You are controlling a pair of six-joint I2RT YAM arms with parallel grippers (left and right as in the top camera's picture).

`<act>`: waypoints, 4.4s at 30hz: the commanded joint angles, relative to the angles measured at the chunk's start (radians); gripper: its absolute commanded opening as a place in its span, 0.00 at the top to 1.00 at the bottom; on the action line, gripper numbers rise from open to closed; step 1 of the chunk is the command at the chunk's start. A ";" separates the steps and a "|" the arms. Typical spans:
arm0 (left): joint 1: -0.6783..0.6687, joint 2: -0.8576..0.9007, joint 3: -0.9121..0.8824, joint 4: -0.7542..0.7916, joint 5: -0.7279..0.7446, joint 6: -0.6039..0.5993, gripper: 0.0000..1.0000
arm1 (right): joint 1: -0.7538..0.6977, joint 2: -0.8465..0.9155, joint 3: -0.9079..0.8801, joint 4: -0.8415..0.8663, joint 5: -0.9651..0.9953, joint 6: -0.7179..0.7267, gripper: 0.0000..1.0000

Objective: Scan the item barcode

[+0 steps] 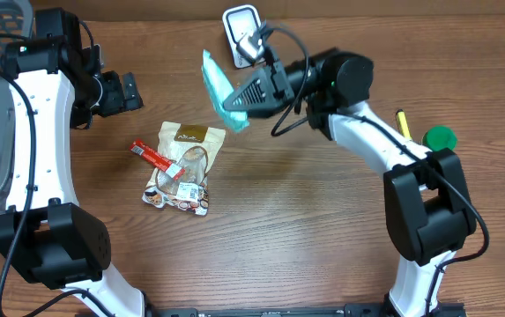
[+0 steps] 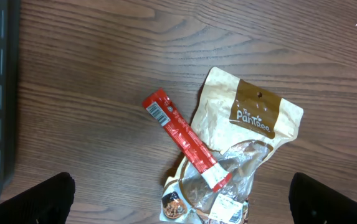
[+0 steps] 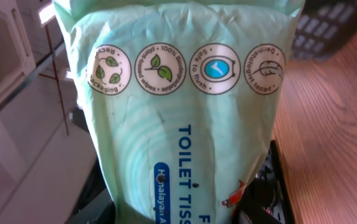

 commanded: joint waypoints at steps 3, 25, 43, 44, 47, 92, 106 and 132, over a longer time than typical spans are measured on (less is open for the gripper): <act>-0.007 -0.005 -0.002 0.001 0.007 0.011 0.00 | 0.007 -0.019 -0.116 0.006 -0.042 -0.153 0.57; -0.007 -0.005 -0.002 0.001 0.007 0.011 0.01 | 0.007 -0.019 -0.359 -0.491 0.054 -0.660 0.59; -0.007 -0.005 -0.002 0.001 0.007 0.011 0.00 | 0.007 -0.019 -0.360 -0.966 -0.041 -1.118 0.59; -0.007 -0.005 -0.002 0.001 0.007 0.011 0.00 | 0.007 -0.019 -0.360 -0.978 -0.041 -1.129 0.58; -0.007 -0.005 -0.002 0.001 0.007 0.011 0.00 | 0.007 -0.019 -0.363 -1.027 -0.002 -1.156 0.58; -0.008 -0.005 -0.002 0.001 0.007 0.011 0.00 | 0.000 -0.037 -0.262 -1.622 0.663 -1.453 0.33; -0.008 -0.005 -0.002 0.001 0.007 0.011 0.00 | 0.206 -0.085 0.014 -2.097 1.397 -1.507 0.42; -0.008 -0.005 -0.002 0.001 0.007 0.011 0.00 | 0.287 0.048 -0.088 -2.068 1.296 -1.332 0.78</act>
